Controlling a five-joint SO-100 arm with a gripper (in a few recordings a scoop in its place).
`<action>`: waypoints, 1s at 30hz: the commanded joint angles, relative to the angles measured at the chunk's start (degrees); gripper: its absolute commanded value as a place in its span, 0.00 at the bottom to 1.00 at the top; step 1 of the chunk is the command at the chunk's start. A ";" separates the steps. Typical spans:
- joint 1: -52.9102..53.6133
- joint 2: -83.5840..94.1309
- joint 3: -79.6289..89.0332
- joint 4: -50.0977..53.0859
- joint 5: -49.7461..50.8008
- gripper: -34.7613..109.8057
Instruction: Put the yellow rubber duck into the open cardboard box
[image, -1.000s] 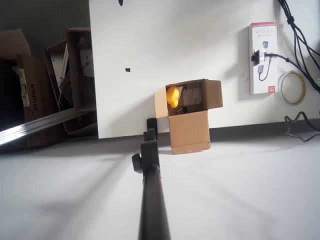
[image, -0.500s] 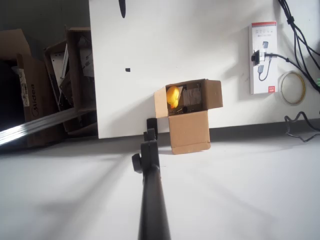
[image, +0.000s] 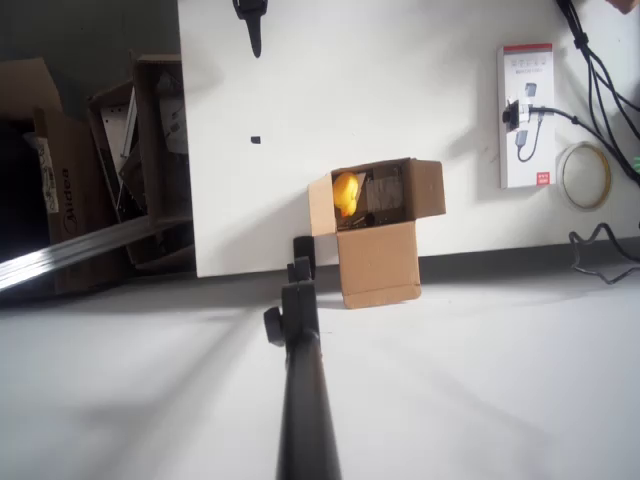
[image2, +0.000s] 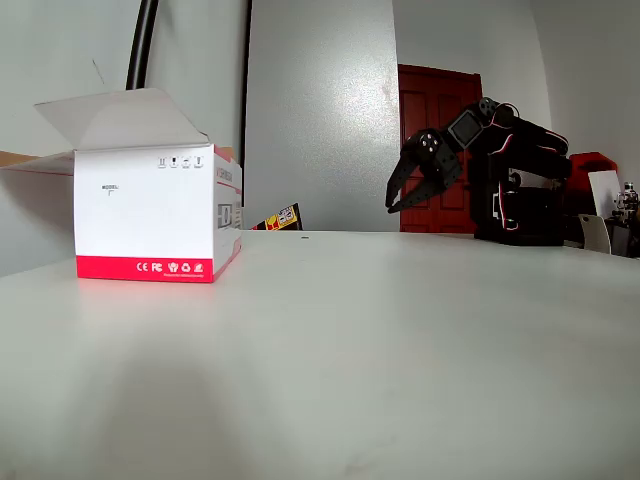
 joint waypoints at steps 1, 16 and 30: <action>-0.79 0.18 1.41 -1.23 0.97 0.24; 0.18 0.53 1.67 -1.41 4.13 0.24; 0.26 0.53 1.67 -1.41 4.13 0.24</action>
